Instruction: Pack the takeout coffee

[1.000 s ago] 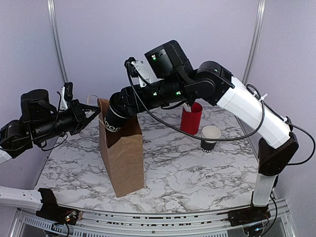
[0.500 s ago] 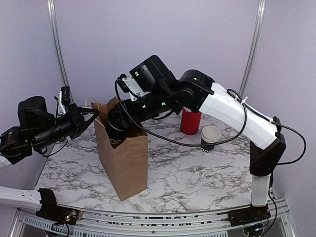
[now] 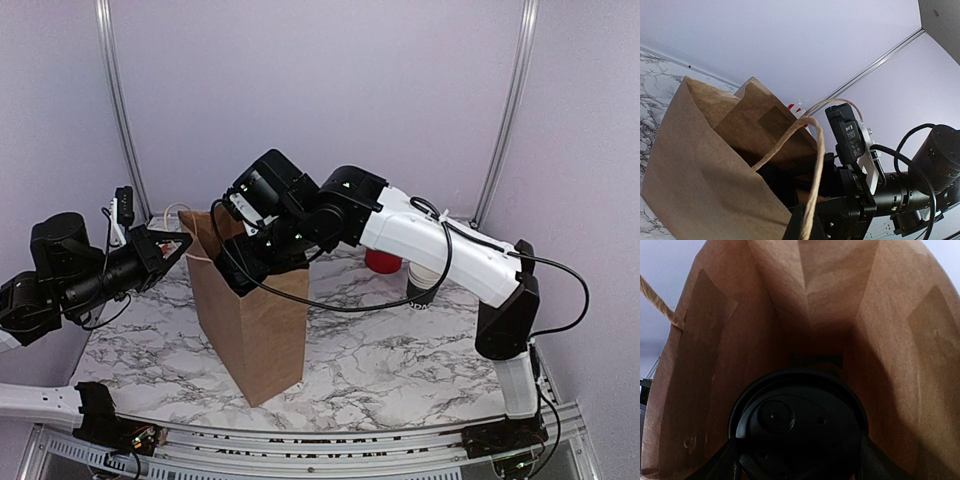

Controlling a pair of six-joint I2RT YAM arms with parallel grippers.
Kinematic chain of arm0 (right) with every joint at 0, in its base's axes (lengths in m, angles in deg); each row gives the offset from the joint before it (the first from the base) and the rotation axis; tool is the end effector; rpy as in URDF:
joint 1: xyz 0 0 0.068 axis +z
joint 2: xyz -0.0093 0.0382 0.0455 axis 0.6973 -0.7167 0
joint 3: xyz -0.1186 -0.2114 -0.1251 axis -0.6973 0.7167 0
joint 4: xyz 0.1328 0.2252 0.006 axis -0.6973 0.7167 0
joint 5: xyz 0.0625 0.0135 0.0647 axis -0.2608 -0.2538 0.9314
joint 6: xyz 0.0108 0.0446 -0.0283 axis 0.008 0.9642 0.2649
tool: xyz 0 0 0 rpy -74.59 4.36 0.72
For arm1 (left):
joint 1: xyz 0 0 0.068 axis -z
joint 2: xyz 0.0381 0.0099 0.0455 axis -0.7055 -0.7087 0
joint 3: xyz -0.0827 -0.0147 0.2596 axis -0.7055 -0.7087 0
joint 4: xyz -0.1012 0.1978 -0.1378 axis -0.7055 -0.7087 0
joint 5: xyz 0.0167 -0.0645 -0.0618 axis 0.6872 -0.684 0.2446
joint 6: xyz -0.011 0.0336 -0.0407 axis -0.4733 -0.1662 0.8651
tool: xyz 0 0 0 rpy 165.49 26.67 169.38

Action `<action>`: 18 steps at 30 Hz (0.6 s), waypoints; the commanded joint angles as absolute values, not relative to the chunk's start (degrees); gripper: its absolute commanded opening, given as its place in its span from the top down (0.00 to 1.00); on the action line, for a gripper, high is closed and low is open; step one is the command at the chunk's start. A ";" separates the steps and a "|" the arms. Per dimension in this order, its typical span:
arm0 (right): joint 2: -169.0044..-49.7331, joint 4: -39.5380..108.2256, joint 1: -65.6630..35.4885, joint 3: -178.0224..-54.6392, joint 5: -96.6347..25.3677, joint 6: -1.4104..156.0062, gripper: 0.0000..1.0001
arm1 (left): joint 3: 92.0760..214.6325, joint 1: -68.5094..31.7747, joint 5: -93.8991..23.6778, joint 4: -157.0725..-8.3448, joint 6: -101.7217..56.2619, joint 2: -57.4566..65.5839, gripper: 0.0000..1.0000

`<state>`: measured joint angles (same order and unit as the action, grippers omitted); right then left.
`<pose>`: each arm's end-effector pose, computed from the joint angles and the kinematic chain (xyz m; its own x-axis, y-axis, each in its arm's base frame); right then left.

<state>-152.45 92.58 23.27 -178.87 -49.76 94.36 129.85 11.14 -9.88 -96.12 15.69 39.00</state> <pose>0.1833 0.4317 0.3724 -0.6060 -0.4116 -0.6807 -0.7020 0.6792 0.2143 0.0985 -0.1276 0.3734 -0.5022 -0.5658 -0.6540 0.3817 0.5335 -0.7547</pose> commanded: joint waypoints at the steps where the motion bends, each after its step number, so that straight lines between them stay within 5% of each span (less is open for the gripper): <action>1: -152.38 93.12 22.84 -180.13 -49.20 95.14 0.41 | 129.35 11.38 -8.73 -94.58 13.33 40.46 1.00; 18: -154.26 98.28 22.85 -174.81 -46.96 93.60 0.41 | 126.85 11.37 -15.74 -88.47 11.56 39.51 1.00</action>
<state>-153.45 95.59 23.01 -175.41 -47.66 94.32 127.79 11.14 -13.05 -92.63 12.61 39.64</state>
